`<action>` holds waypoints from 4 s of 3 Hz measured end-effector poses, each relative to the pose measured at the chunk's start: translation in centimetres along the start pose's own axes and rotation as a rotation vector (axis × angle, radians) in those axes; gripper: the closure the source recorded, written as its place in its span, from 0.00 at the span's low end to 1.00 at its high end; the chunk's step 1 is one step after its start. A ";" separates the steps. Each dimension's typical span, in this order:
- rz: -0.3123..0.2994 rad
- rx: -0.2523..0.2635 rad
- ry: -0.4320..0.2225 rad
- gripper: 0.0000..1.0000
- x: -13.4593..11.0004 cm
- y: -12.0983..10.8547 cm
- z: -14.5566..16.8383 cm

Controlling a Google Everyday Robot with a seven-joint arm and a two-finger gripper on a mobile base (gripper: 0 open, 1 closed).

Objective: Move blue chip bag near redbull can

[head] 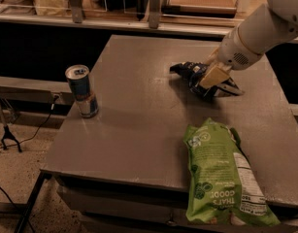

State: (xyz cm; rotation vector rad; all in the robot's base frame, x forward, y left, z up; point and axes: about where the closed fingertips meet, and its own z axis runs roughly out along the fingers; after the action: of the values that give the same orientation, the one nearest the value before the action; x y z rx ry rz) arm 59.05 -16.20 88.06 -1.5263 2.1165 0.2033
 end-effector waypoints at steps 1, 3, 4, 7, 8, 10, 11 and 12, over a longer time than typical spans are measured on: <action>-0.040 -0.007 -0.070 1.00 -0.7 0.1 0.0; -0.187 0.069 -0.358 1.00 -3.4 0.2 -2.8; -0.305 0.072 -0.425 1.00 -6.1 1.8 -2.6; -0.557 0.116 -0.293 1.00 -13.4 5.9 0.3; -0.605 0.113 -0.286 1.00 -15.4 6.8 1.0; -0.650 0.078 -0.290 1.00 -18.4 7.0 3.4; -0.654 0.070 -0.301 1.00 -18.5 6.8 3.8; -0.661 0.053 -0.314 1.00 -18.8 7.4 4.5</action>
Offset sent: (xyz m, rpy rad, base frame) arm -0.0056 -0.0024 0.0700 0.3430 -0.4023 0.2074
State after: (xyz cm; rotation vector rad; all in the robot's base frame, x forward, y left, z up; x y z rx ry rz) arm 58.08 4.03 92.10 -1.9213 1.2882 0.1327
